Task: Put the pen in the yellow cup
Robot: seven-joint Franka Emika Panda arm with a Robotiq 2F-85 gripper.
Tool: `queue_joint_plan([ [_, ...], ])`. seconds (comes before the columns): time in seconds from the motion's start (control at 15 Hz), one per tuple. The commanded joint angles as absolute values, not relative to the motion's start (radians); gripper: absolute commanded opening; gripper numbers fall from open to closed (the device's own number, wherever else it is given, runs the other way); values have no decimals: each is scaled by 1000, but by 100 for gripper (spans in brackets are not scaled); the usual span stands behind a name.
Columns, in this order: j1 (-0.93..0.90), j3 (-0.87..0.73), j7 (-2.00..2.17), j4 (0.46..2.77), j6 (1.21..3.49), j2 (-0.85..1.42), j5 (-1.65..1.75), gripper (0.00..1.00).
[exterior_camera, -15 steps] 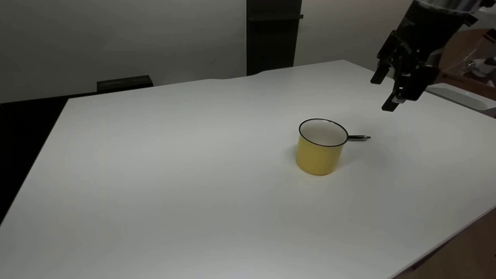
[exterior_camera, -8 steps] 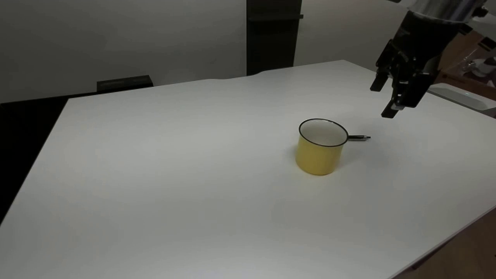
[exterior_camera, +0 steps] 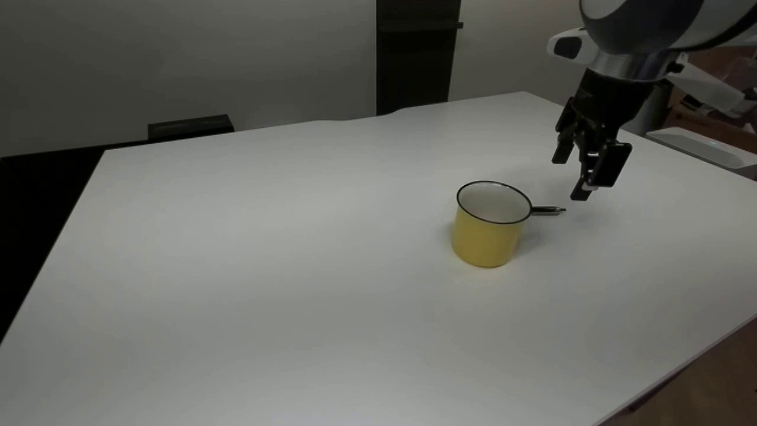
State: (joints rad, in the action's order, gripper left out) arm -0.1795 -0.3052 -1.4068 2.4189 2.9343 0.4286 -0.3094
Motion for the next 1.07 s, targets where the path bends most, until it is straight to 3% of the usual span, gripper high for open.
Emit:
queue_joint_plan([
  [0.0, -1, -151, -1304, 2306, 2925, 518, -118, 100],
  [0.53, 130, -22, -1214, 2249, 2924, 580, 85, 100],
  [1.0, 79, -61, -1079, 2287, 3017, 585, 167, 100],
])
